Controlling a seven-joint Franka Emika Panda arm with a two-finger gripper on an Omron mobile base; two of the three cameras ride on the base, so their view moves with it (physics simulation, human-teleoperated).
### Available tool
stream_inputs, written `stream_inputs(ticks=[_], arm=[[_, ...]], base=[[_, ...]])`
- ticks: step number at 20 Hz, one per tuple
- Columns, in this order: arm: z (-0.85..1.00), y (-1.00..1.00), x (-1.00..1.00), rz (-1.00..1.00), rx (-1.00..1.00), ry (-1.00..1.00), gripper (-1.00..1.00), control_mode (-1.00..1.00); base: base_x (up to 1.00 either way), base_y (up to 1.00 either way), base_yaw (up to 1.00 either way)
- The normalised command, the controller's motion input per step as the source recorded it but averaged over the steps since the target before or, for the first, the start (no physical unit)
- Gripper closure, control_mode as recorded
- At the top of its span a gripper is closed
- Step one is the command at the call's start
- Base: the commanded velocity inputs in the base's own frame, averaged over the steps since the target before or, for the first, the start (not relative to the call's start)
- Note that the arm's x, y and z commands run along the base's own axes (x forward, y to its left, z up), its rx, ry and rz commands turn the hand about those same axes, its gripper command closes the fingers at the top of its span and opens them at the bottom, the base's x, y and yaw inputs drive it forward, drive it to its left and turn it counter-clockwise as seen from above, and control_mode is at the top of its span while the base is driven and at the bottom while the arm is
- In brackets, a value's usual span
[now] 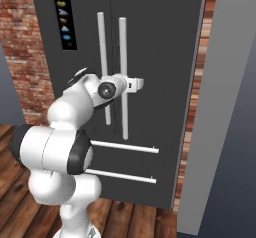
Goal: Retrieve the kiwi and pear from the fridge and place them into the bowl on the dining table.
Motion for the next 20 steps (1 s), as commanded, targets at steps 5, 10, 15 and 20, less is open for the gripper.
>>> stream_inputs(ticks=[5, 10, 15, 20], arm=[[0.44, -0.71, -1.0, 0.0, 0.0, 0.08, 1.0, -1.0], [0.5, -0.74, -0.77, 0.0, -0.01, 0.25, 1.0, -1.0], [0.7, -0.74, -0.46, 0.0, -0.07, 0.4, 1.0, -1.0], [0.74, -0.55, -0.36, 0.0, -0.1, 0.43, -1.0, -1.0]], base=[[0.0, 0.0, 0.0], [0.0, 0.0, 0.0], [0.0, 0.0, 0.0], [0.0, 0.0, 0.0]])
